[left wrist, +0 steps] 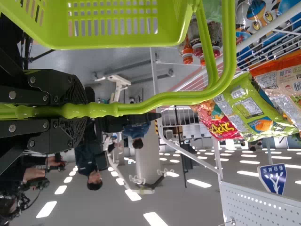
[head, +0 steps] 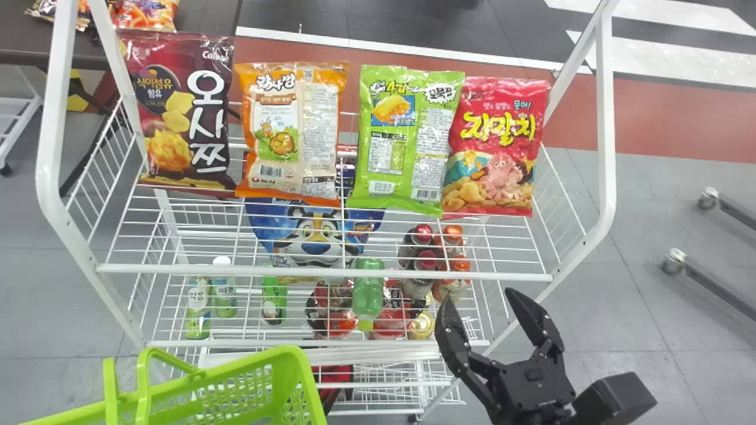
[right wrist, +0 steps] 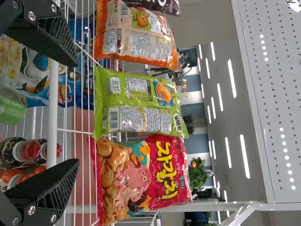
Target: Hold basket handle with left hand then pick Gamjakkang with right hand and place into basket
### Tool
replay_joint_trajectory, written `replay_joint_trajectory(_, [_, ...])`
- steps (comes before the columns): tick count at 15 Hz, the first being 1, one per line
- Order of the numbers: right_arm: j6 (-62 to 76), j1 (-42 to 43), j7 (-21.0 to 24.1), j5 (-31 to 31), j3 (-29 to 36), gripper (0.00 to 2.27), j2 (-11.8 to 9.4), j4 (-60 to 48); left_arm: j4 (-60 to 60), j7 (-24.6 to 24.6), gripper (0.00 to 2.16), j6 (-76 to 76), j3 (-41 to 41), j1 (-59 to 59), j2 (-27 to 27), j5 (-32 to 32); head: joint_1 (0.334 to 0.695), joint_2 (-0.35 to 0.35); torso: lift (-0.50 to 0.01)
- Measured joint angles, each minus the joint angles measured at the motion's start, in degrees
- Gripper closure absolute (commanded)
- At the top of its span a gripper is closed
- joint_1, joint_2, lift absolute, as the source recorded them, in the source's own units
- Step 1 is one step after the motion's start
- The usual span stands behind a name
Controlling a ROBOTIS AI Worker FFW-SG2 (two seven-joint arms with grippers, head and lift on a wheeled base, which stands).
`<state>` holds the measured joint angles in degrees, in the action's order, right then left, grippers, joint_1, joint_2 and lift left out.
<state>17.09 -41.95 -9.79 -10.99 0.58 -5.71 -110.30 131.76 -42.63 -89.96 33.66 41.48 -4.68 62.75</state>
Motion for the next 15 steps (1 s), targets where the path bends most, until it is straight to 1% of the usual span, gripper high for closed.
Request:
replay_joint_trajectory(8, [0.2, 0.0, 0.0, 0.0, -0.2, 0.08, 0.0, 0.0, -0.4, 0.0, 2.15, 0.0, 0.0, -0.1, 0.0, 0.0, 0.695, -0.188, -0.018])
replay_joint_trajectory(11, [0.1, 0.3, 0.0, 0.0, -0.8, 0.08, 0.0, -0.3, -0.5, 0.0, 2.15, 0.0, 0.0, -0.1, 0.0, 0.0, 0.695, -0.177, -0.018])
replay_joint_trajectory(12, [-0.4, 0.8, 0.0, 0.0, -1.2, 0.08, 0.0, -0.7, -0.5, 0.0, 2.15, 0.0, -0.1, -0.1, 0.0, 0.0, 0.695, -0.171, -0.018])
replay_joint_trajectory(15, [-5.9, 4.4, 0.0, 0.1, -2.7, 0.08, 0.0, -2.0, -0.5, 0.0, 2.15, 0.0, -0.2, -0.1, -0.1, 0.0, 0.695, -0.122, -0.018])
